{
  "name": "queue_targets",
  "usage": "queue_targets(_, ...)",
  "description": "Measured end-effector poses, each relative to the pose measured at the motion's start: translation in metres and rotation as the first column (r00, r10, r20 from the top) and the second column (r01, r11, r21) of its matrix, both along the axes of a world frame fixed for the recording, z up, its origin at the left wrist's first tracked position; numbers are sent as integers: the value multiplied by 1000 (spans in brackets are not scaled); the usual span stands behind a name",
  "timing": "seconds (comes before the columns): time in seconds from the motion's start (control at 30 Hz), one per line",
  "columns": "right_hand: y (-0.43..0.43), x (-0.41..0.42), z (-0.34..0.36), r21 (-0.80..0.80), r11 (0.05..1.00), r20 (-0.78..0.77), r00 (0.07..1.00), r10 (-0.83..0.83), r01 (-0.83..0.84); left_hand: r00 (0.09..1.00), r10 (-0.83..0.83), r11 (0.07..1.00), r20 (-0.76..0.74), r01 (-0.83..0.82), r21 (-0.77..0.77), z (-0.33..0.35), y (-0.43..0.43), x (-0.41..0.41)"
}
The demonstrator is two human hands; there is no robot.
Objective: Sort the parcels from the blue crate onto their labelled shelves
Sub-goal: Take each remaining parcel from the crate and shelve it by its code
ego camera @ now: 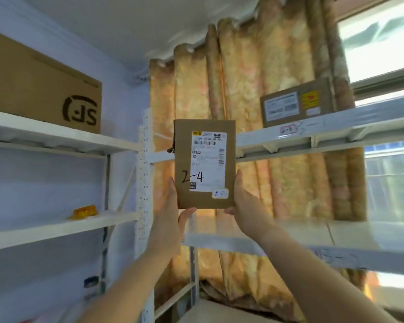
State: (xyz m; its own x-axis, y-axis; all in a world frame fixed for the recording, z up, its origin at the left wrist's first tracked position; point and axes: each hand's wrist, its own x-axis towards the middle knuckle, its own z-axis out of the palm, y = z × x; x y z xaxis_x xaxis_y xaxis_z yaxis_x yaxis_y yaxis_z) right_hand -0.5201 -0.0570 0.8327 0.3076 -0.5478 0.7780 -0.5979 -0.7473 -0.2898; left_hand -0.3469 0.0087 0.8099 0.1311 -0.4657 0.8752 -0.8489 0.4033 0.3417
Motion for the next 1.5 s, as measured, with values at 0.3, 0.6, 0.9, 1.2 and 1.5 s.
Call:
queue_targets(0.3, 9, -163, 30, -177, 977, 121, 988, -97, 118, 986, -51, 996, 158, 62, -65, 33, -36, -134)
queue_targets(0.6, 40, -340, 95, -407, 817, 209, 913, -351, 408, 928, -312, 907, 205, 355, -228, 107, -44, -325)
queue_targets(0.9, 59, -470, 130, -455, 734, 322, 861, -393, 505, 869, -452, 795, 201, 495, -350, 155, -65, -481)
queue_targets(1.2, 51, -551, 142, -413, 510, 476, 656, -586, 755, 792, -564, 706, 232, 609, -362, 183, -88, -579)
queue_targets(1.5, 68, -612, 169, -419, 381, 532, 563, -632, 824, 658, -726, 526, 201, 719, -454, 201, -99, -670)
